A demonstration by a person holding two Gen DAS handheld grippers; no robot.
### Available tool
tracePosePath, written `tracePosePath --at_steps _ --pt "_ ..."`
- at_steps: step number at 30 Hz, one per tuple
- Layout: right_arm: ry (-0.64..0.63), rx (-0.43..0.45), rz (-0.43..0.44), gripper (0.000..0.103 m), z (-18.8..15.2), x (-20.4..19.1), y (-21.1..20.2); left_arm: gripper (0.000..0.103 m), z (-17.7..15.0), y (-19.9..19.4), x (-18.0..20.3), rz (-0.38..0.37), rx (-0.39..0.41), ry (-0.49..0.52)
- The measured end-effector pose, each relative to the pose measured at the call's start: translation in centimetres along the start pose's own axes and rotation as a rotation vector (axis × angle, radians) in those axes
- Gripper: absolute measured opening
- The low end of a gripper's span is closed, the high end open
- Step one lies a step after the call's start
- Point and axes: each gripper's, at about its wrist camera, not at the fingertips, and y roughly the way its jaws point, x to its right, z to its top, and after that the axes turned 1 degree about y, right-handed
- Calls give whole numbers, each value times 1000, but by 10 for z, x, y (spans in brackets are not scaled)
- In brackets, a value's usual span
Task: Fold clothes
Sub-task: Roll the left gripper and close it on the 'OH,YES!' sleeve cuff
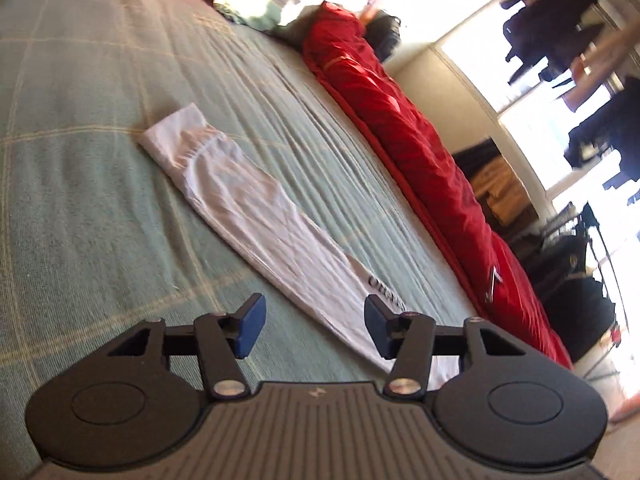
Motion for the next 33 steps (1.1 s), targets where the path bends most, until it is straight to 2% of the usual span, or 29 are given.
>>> tracePosePath --at_steps 3,7,9,19,26,31,33 --pt "-42 -2 -26 103 -3 -6 4 52 11 16 -25 27 36 -69" --pt "-57 -1 -45 103 -2 -9 8 52 15 44 -48 102 29 -128" --pt "-60 0 -47 103 -2 -9 10 48 18 56 -57 119 36 -156" --pt "-105 6 -77 103 -3 -14 20 47 47 82 -71 116 95 -156" --pt "-110 12 -78 103 -4 -13 22 48 58 85 -79 77 145 -207" --pt "-112 14 -78 103 -4 -13 22 48 55 87 -76 34 128 -207" --pt "-115 14 -81 103 -4 -14 22 48 56 92 -73 40 129 -202"
